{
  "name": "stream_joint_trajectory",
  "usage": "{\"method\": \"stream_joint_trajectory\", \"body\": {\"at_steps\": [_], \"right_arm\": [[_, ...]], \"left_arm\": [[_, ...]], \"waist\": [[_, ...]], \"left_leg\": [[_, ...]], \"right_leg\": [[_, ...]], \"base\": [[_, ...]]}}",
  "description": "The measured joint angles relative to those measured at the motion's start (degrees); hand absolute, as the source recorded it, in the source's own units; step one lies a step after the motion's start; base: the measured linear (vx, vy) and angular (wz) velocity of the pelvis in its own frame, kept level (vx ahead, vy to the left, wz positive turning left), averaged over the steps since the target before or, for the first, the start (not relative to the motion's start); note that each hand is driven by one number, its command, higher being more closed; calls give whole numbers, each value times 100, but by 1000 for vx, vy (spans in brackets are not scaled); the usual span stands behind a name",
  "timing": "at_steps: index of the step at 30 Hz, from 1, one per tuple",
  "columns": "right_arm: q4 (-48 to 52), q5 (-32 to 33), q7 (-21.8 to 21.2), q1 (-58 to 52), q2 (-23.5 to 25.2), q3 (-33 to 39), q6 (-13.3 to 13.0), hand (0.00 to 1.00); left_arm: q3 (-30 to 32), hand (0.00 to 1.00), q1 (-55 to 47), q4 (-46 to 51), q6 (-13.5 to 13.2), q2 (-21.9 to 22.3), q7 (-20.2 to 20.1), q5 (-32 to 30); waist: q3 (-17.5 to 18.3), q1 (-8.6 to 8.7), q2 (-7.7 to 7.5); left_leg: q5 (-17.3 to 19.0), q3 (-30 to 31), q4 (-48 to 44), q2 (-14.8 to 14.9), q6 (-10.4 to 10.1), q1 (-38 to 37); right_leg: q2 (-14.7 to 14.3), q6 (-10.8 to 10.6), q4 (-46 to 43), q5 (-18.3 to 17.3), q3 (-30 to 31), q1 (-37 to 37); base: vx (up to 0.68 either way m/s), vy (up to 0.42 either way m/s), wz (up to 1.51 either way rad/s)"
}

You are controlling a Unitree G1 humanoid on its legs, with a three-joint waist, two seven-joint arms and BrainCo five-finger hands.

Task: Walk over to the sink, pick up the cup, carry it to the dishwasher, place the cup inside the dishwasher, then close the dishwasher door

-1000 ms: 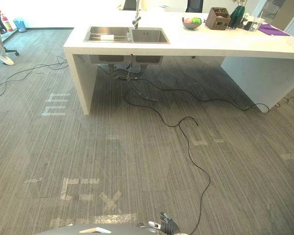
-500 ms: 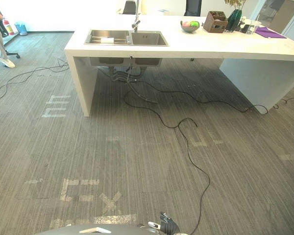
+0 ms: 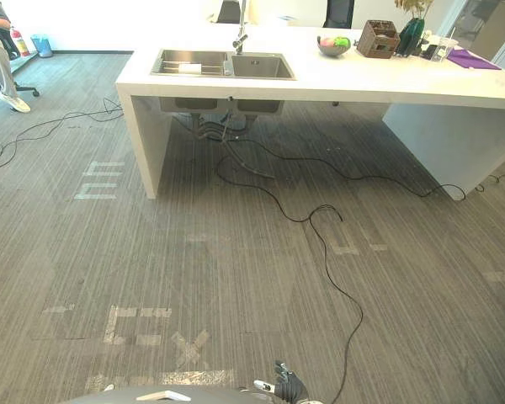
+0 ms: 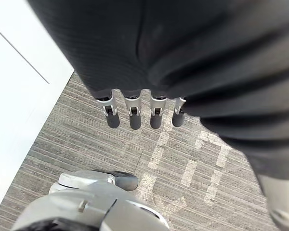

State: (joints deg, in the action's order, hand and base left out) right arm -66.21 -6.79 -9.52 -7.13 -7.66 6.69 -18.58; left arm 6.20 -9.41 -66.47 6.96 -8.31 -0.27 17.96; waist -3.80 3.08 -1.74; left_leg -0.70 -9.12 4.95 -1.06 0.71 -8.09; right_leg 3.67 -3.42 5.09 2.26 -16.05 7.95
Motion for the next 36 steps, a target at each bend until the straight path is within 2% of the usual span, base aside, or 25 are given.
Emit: {"method": "stream_joint_trajectory", "body": {"at_steps": [4,6,8,9,10,11,12,15,16,17,20,21,23,24,25,26,27,28,29,30,31,32,33,34,36], "right_arm": [[1,109,-31,-12,-13,-95,-106,0],[16,323,-107,-35,-18,-71,-125,0],[162,507,-242,-152,38,78,-179,0],[234,544,-257,-178,35,84,-210,0],[276,646,-298,-173,34,90,-295,0],[270,757,-348,-175,36,91,-306,0],[247,852,-386,-178,35,100,-305,0],[223,1168,-476,-155,52,121,-304,0],[229,1242,-532,-132,69,160,-325,0],[233,1374,-546,-72,104,183,-382,0],[320,1652,-520,-92,239,304,-371,0],[450,1686,-504,-166,269,311,-367,0],[575,1716,-512,-303,310,338,-350,0],[717,1781,-558,-497,264,458,-313,0],[731,1786,-557,-524,243,498,-306,0],[735,1803,-534,-530,192,683,-261,0],[725,1805,-534,-512,188,758,-226,0],[719,1808,-539,-509,188,850,-182,0],[669,1794,-560,-510,183,936,-175,0],[670,1785,-581,-530,157,932,-176,0],[651,1764,-669,-533,103,914,-175,0],[627,1765,-677,-508,106,906,-176,0],[536,1764,-716,-475,125,837,-177,0],[428,1759,-780,-369,123,742,-179,0],[442,1751,-818,-247,143,755,-194,0]], "left_arm": [[-1,0,-54,2,-208,20,-8,32],[-5,0,-63,3,-321,45,-38,103],[-15,0,-103,10,-468,35,-137,207],[-18,0,-105,16,-514,35,-139,217],[-35,0,-102,16,-589,37,-141,231],[-38,0,-103,19,-582,37,-180,325],[-29,0,-113,21,-574,36,-191,417],[60,0,-94,23,-499,50,-254,918],[127,0,-1,24,-435,57,-257,1080],[257,0,151,23,-334,62,-258,1183],[630,0,374,57,-204,58,-249,1142],[786,0,412,62,-164,66,-248,1094],[1078,0,406,130,-89,148,-246,1097],[1299,0,357,239,-133,404,-231,979],[1348,0,311,239,-143,465,-227,952],[1592,0,305,272,-167,596,-146,836],[1690,0,303,284,-166,641,-122,750],[1910,0,302,276,-163,705,-64,570],[2113,0,289,271,-152,753,32,377],[2146,0,280,267,-153,770,72,287],[2173,0,293,277,-156,770,113,137],[2175,0,299,283,-160,757,116,86],[2132,0,307,311,-212,704,119,22],[2051,0,298,427,-303,666,134,-59],[1926,0,365,561,-450,658,173,-266]], "waist": [[-9,3,2],[-65,-5,22],[-129,-9,17],[-143,-7,40],[-221,-9,-82],[-298,-9,-9],[-305,-6,-20],[-360,-24,-18],[-431,-27,56],[-634,-41,60],[-919,-137,-41],[-965,-144,-86],[-975,-164,-105],[-843,-159,67],[-815,-160,116],[-675,-182,326],[-650,-175,362],[-610,-108,417],[-574,-81,460],[-571,-90,468],[-565,-103,545],[-573,-110,528],[-598,-137,411],[-613,-201,310],[-637,-282,251]], "left_leg": [[32,-22,-1,-2,-6,-12],[80,-6,-3,-1,59,-30],[175,48,-3,-118,158,-50],[194,89,-2,-161,187,-89],[216,136,-3,-197,224,-184],[227,217,-3,-196,249,-277],[217,266,-5,-175,276,-333],[311,452,-38,89,200,-344],[382,483,-126,271,106,-265],[555,569,-411,457,18,-64],[1001,719,-1016,671,-237,151],[1219,757,-1219,685,-330,131],[1722,808,-1574,782,-545,-91],[2057,806,-1615,1143,-642,-432],[2082,810,-1646,1214,-634,-469],[2110,923,-2502,1357,-638,-322],[2053,927,-3081,1387,-573,-153],[1661,887,-3919,1530,-372,160],[939,876,-4712,1729,-385,471],[522,790,-5171,1900,-363,672],[591,538,-6440,2207,-362,1169],[766,470,-6765,2201,-387,1317],[1106,254,-6965,2033,-447,1515],[1442,-73,-6840,1825,-408,1773],[1759,-543,-6254,1528,-340,2174]], "right_leg": [[14,-39,-50,-35,24,-6],[113,-80,-543,-288,-53,-205],[546,-392,-1948,-933,-223,-707],[664,-353,-2397,-1004,-217,-850],[904,-172,-3465,-1011,-197,-1251],[1031,-26,-4228,-862,-176,-1579],[1059,-46,-4514,-904,-151,-1702],[815,-98,-3984,-1242,-128,-1949],[623,-116,-3404,-1136,-118,-2091],[404,-169,-2595,-796,5,-2208],[305,-355,-1000,-50,500,-2329],[381,-364,-923,-34,663,-2303],[593,-173,-1511,-224,735,-2163],[500,-87,-2451,-129,419,-2297],[441,9,-2618,-272,364,-2348],[290,164,-3072,-754,301,-2454],[229,224,-3207,-925,287,-2448],[82,304,-3301,-1208,220,-2290],[-93,393,-3179,-1378,185,-2006],[-225,463,-3021,-1413,192,-1824],[-520,597,-2549,-1412,243,-1255],[-588,615,-2310,-1386,267,-978],[-606,592,-1893,-1286,311,-451],[-584,590,-1591,-1275,445,-59],[-490,585,-1308,-1273,527,262]], "base": [[-3,0,-3],[-18,16,2],[-5,59,14],[49,47,27],[83,21,33],[60,13,39],[107,-14,37],[157,-64,31],[237,-160,28],[197,-159,25],[231,-219,14],[406,-415,22],[486,-491,31],[547,-464,25],[691,-467,14],[477,-257,-4],[619,-331,-6],[615,-360,-10],[608,-340,-11],[727,-324,-27],[489,-189,-23],[747,-225,-29],[614,-128,-33],[726,-136,-45],[537,-3,-40]]}}
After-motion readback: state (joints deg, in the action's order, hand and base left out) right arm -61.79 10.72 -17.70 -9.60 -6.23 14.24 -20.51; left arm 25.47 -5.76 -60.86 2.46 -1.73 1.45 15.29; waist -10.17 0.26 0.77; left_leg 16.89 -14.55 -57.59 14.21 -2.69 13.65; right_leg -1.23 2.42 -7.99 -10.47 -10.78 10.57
